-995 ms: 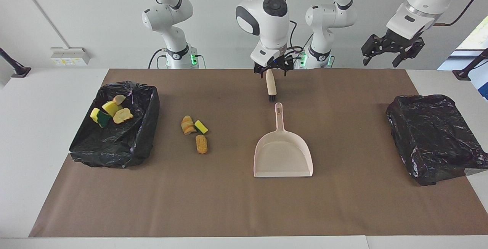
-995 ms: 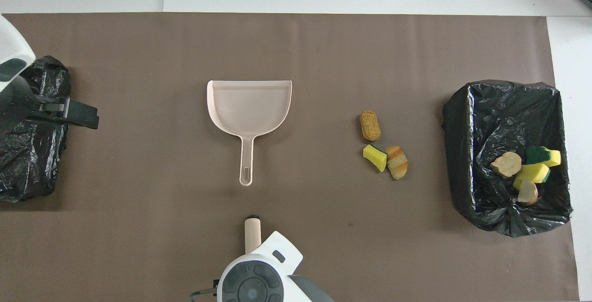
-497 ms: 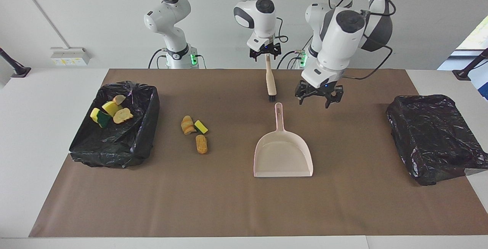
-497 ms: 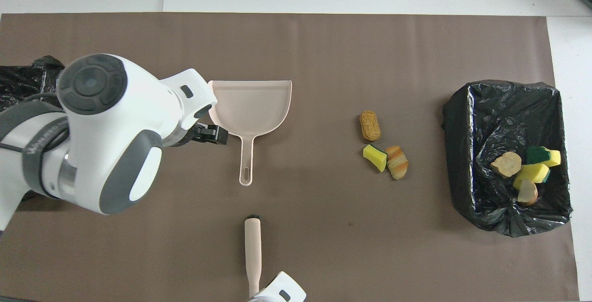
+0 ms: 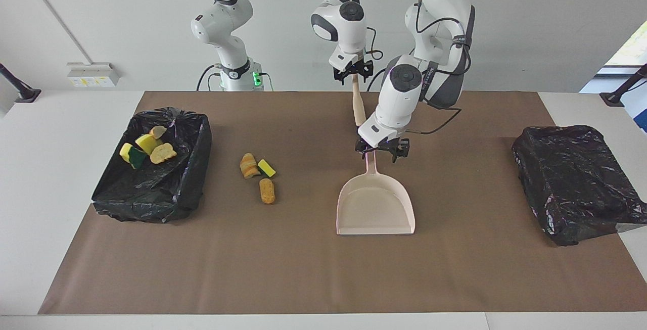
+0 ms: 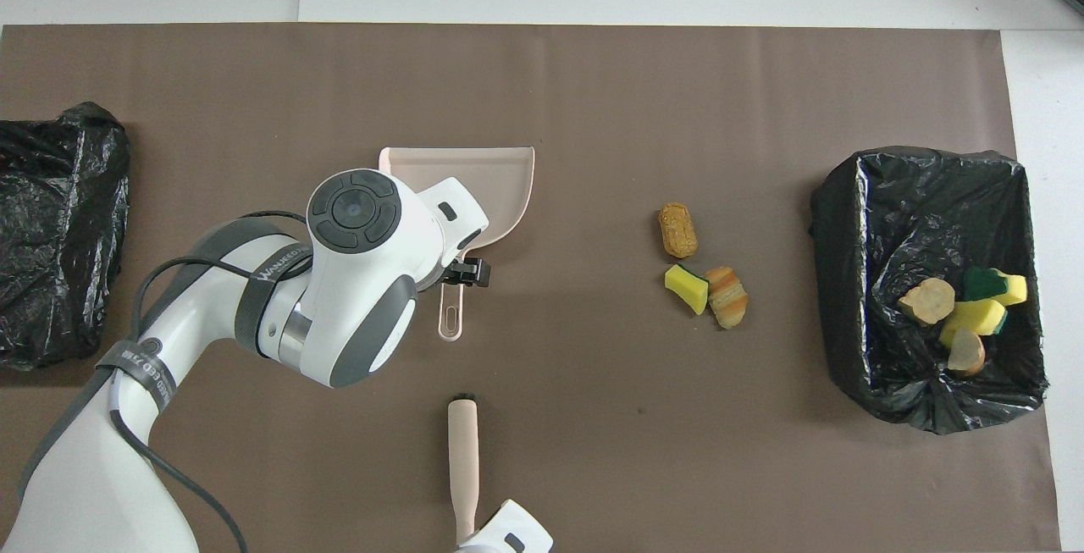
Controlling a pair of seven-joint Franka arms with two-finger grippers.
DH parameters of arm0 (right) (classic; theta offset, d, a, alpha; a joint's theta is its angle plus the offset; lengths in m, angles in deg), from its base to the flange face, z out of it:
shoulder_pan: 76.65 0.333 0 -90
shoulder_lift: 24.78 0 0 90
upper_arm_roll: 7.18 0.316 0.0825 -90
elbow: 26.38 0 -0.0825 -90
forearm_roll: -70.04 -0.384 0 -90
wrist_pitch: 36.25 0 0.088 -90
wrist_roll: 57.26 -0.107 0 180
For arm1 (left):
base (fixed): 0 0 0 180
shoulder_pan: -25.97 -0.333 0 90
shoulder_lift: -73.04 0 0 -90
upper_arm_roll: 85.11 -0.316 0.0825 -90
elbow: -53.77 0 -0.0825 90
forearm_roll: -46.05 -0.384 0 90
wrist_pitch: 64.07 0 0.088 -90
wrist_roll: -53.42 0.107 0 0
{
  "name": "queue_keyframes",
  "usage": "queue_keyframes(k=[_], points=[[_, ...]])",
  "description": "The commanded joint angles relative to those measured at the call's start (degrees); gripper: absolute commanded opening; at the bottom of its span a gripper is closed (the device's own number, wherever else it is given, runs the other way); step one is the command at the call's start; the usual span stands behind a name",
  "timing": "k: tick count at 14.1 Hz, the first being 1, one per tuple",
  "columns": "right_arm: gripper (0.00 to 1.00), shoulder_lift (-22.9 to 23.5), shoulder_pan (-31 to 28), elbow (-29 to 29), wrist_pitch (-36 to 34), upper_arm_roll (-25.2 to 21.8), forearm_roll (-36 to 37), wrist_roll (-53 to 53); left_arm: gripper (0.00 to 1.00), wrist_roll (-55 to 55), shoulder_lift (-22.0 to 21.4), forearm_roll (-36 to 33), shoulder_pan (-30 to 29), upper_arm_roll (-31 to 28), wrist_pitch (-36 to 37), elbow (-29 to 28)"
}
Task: Sweep and dump trash in bin
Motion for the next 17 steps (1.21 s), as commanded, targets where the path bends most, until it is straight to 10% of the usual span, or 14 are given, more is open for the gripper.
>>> queue_keyframes(k=[1, 3, 8, 17], points=[[0.3, -1.0, 1.44, 2.16, 1.74, -0.1, -1.45, -0.4, 1.0, -0.85, -1.57, -0.35, 0.6, -0.85, -1.7, -1.69], [0.0, -0.82, 2.15, 2.43, 2.88, -0.18, -1.45, -0.84, 1.0, -0.94, -1.05, -0.35, 0.78, -0.85, -2.05, -1.6], [0.0, -1.52, 1.36, -0.11, -3.42, -0.97, 1.1, -2.95, 0.96, -2.25, 0.45, -0.35, 1.57, -0.85, -3.72, -1.6], [0.0, -21.04, -18.74, -0.21, -34.45, -0.89, 14.41, 5.03, 0.79, -3.23, 0.45, -0.35, 2.1, -0.85, -3.81, -2.04]])
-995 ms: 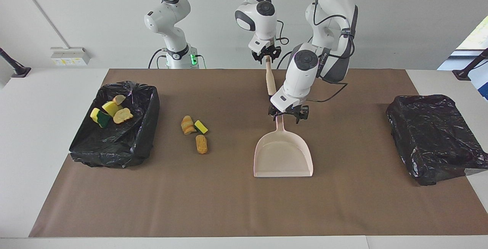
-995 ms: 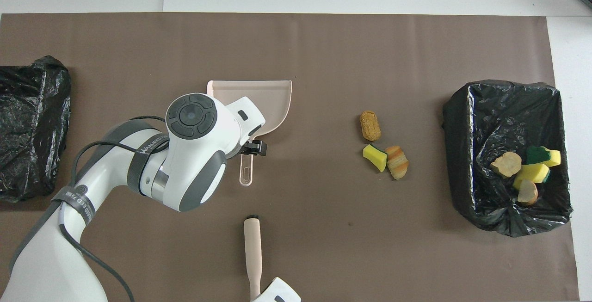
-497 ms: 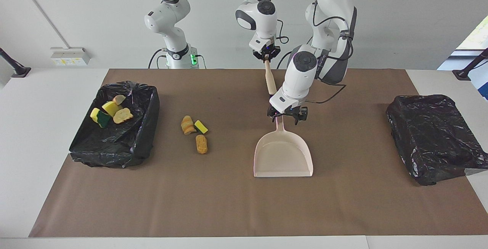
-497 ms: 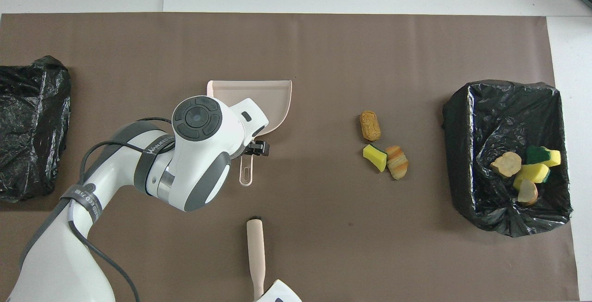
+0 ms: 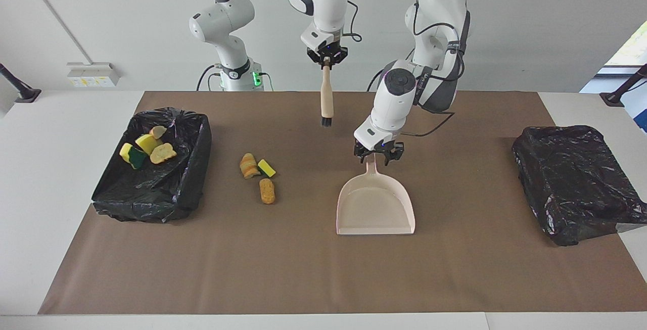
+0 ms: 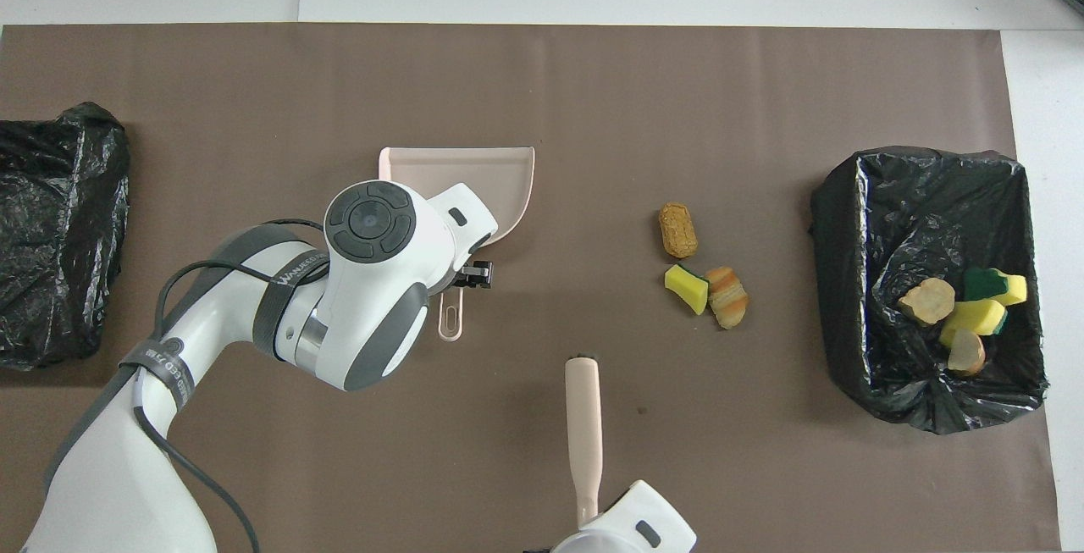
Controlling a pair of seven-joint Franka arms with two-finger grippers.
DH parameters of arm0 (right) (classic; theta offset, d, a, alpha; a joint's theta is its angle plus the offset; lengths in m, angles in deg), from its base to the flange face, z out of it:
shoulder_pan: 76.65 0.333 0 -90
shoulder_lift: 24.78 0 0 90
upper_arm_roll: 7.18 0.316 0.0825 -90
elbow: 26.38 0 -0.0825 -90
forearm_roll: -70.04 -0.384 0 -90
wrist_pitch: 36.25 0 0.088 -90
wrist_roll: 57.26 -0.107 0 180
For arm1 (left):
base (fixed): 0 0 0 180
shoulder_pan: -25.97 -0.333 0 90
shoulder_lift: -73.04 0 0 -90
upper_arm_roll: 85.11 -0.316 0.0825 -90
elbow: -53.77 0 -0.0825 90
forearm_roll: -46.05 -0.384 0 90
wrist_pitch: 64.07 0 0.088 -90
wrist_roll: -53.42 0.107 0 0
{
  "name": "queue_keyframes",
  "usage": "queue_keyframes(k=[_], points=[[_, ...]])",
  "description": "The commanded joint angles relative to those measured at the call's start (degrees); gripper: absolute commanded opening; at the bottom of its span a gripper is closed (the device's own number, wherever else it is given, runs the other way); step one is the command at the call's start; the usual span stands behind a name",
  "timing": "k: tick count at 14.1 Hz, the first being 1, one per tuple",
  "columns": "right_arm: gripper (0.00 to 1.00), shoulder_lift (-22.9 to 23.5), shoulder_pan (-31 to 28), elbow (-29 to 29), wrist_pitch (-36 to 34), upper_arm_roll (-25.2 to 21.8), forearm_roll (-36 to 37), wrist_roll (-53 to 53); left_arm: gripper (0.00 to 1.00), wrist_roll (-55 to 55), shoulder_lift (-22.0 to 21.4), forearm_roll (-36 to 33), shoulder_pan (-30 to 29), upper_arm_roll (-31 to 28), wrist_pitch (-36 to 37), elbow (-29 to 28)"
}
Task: Sweep and dump trash in bin
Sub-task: 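Grasp the brush with the right gripper and sweep toward the dustpan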
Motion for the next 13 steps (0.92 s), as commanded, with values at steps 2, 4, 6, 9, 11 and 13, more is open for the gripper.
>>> queue_keyframes(k=[2, 4, 6, 9, 11, 13], points=[[0.0, -0.57, -9.39, 1.34, -2.72, 0.67, 12.32, 8.63, 0.78, -0.94, -0.62, -0.35, 1.1, -0.82, -1.75, -1.94], [0.0, 1.8, -17.37, 1.61, 0.07, 0.76, 17.15, 17.05, 0.75, -0.94, -0.62, -0.35, 1.28, -0.82, -1.84, -2.03], [0.0, 4.52, -26.95, 1.78, 4.9, 0.85, 20.76, 25.93, 0.37, -0.42, -0.62, -0.35, 1.37, -0.82, -2.01, -1.85], [0.0, 8.56, -31.21, 1.96, 8.35, 0.94, 22.36, 28.26, 0.0, -0.32, -0.44, -0.44, 1.28, -0.91, -2.1, -1.33], [0.0, 11.64, -31.82, 2.49, 10.1, 0.94, 22.45, 28.44, 0.0, -0.15, -0.53, -0.88, 0.76, -1.0, -1.84, -0.71], [0.0, 13.05, -31.91, 2.49, 10.64, 1.11, 22.36, 28.79, 0.0, 3.17, -1.4, -1.49, 0.49, -1.35, 0.09, -0.36]])
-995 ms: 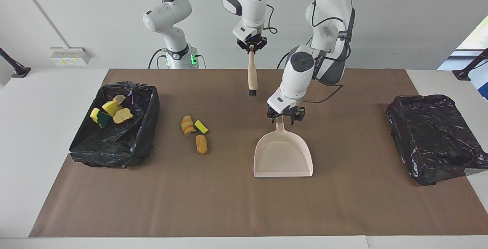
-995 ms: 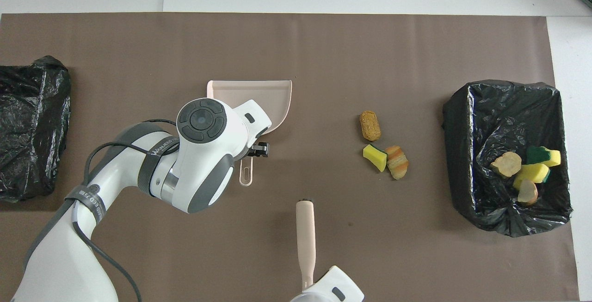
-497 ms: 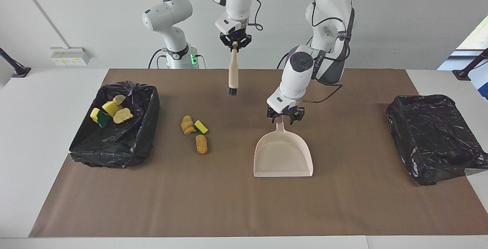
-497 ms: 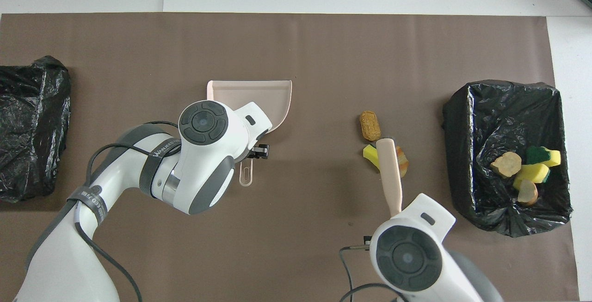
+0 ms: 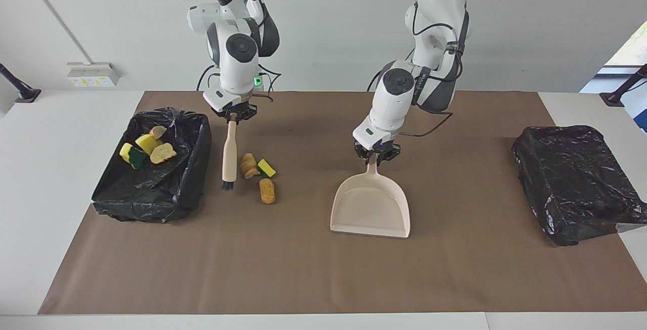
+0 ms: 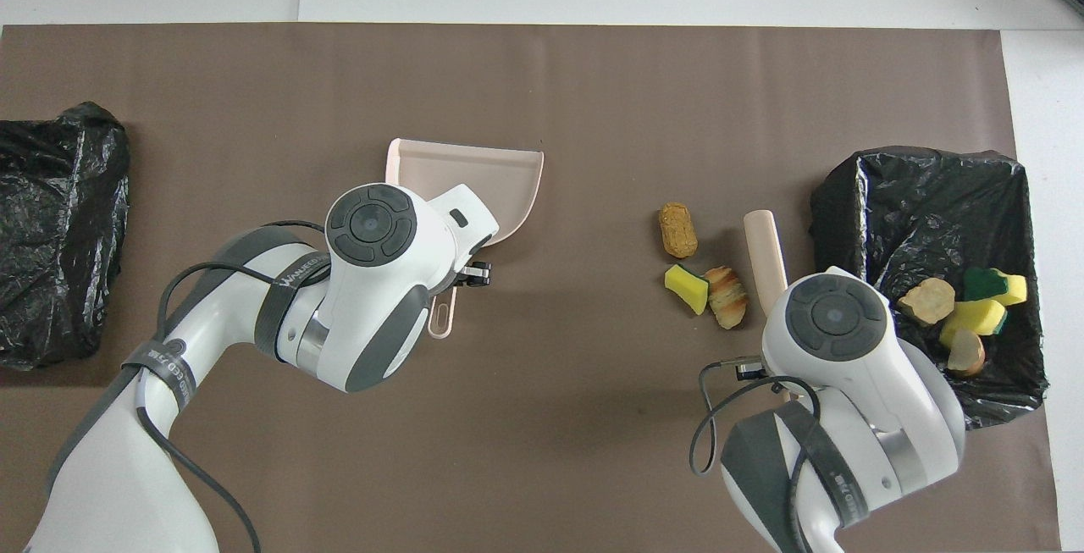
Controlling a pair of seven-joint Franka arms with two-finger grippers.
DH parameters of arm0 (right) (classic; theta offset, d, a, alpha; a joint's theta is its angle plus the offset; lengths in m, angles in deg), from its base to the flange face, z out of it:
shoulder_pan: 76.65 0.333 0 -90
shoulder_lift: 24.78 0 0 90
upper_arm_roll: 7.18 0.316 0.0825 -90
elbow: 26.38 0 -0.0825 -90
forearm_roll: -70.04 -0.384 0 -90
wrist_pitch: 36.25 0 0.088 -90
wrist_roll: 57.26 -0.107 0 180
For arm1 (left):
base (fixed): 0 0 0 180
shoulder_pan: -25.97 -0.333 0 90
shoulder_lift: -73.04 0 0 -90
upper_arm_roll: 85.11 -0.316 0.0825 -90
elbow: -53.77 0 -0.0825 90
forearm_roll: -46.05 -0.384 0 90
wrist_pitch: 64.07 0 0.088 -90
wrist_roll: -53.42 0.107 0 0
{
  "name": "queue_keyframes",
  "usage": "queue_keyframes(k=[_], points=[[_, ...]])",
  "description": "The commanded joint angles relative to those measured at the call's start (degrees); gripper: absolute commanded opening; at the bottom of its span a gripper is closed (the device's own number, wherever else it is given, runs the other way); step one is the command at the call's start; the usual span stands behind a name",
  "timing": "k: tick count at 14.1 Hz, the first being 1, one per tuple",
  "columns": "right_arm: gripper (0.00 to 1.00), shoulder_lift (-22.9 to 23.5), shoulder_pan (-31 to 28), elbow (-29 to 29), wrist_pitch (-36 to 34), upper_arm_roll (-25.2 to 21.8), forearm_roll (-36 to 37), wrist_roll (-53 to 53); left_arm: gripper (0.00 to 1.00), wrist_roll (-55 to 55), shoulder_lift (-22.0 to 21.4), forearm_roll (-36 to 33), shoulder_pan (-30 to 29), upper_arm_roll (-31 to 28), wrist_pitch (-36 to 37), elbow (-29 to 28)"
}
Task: Sweep and dump trash in bin
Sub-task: 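Grasp the brush with the right gripper and sweep toward the dustpan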
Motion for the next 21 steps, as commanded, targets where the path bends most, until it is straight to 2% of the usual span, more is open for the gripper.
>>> queue_keyframes(k=[1, 2, 6, 8, 11, 14, 16, 18, 20, 21], points=[[0.0, 2.11, -0.34, 0.27, 1.81, 0.84, 0.39, 0.64, 0.0, 6.85, -1.98, -2.76, -0.1, -0.94, 3.48, 0.32], [0.0, 2.99, -0.68, -0.08, 3.21, 0.76, -0.4, 1.08, 0.0, 13.07, -2.24, -4.77, -0.18, -0.94, 5.68, 0.67], [0.0, 6.68, 0.27, -2.8, 3.67, 0.76, -12.6, 6.27, 0.0, 34.78, -3.56, -7.69, -0.71, -0.94, 12.54, 0.5], [0.0, 9.84, 3.08, -5.61, 3.23, 0.76, -16.39, 6.27, 0.0, 42.11, -4.35, -7.78, -1.24, -0.94, 16.57, -0.03], [0.0, 10.82, 7.21, -8.08, 2.62, 0.85, -23.77, 7.4, 0.0, 55.87, -6.1, -8.39, -0.71, -0.86, 18.27, -2.21], [0.0, 10.74, 6.88, -8.17, 2.53, 0.76, -33.0, 13.28, 0.0, 57.25, -8.74, -8.4, 2.17, -0.68, 17.57, -6.43], [0.0, 9.42, 5.82, -8.7, 1.04, 0.32, -33.19, 13.48, 0.0, 54.9, -10.59, -8.4, 3.24, -0.77, 17.04, -9.33], [0.0, 7.58, 1.71, -9.31, -2.82, 0.41, -32.93, 14.35, 0.0, 51.38, -12.26, -8.66, 4.12, -0.68, 16.86, -11.88], [0.0, 6.7, 1.59, -8.62, -3.02, 0.32, -32.23, 16.89, 0.0, 48.04, -12.62, -8.66, 4.47, -0.59, 16.34, -12.6], [0.0, 6.43, 1.95, -8.09, -2.4, 0.41, -28.4, 17.08, 0.0, 47.94, -12.62, -8.66, 4.47, -0.59, 15.64, -12.6]])
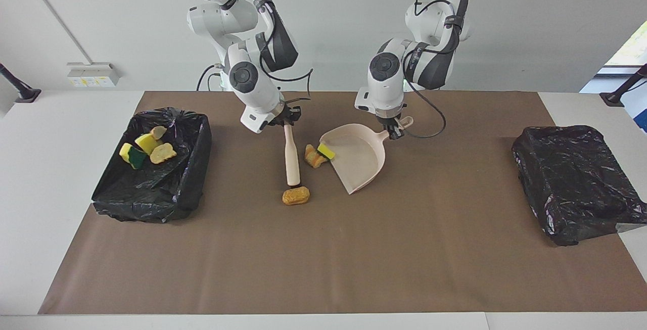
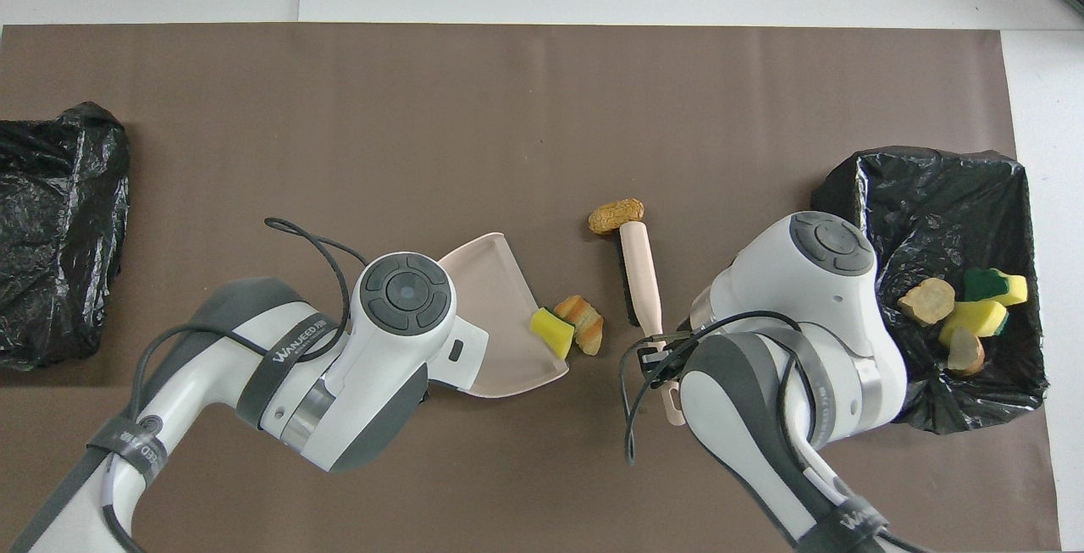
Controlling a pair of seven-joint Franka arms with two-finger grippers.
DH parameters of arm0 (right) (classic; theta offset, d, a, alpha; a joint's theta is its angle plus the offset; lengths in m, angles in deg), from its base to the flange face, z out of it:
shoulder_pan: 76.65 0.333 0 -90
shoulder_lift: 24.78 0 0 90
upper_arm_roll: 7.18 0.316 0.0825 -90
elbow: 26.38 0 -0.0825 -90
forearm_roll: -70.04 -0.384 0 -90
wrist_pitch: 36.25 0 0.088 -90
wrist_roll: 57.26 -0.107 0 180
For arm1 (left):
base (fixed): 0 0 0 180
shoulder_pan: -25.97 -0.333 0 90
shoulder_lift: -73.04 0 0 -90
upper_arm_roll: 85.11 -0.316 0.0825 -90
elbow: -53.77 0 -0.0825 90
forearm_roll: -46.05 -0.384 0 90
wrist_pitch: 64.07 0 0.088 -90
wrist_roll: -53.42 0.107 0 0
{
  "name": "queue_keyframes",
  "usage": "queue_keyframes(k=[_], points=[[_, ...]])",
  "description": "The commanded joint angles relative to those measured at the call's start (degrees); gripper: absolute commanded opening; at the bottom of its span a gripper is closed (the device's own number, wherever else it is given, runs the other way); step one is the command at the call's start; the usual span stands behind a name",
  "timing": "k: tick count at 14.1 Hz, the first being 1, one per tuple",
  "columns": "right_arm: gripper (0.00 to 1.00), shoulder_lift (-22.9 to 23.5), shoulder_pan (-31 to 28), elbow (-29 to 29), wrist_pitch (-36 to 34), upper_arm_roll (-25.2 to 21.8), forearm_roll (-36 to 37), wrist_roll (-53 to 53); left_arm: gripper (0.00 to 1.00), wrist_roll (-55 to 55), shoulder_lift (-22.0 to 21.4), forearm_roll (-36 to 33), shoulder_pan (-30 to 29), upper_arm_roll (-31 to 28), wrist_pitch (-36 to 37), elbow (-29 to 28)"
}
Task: Sweep and dump trash in bin
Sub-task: 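Grasp the brush with the right gripper and sweep toward the dustpan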
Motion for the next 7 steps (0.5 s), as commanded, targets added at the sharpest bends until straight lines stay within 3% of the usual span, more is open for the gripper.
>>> queue_keyframes(k=[1, 5, 7], points=[[0.0, -1.93, 0.35, 1.72, 0.43, 0.69, 6.83, 1.93, 0.0, -2.2, -2.17, -1.28, 0.91, -0.64, -1.38, -2.8], [0.0, -1.15, 7.29, 3.39, 1.05, 0.78, 5.92, -0.43, 0.0, -2.29, -2.08, -1.28, 1.6, -0.55, -1.91, -2.89], [0.0, -1.41, 9.49, 3.31, 1.22, 0.78, -3.02, -0.62, 0.0, -2.38, -2.26, -1.28, 2.4, -0.55, -1.38, -2.98]])
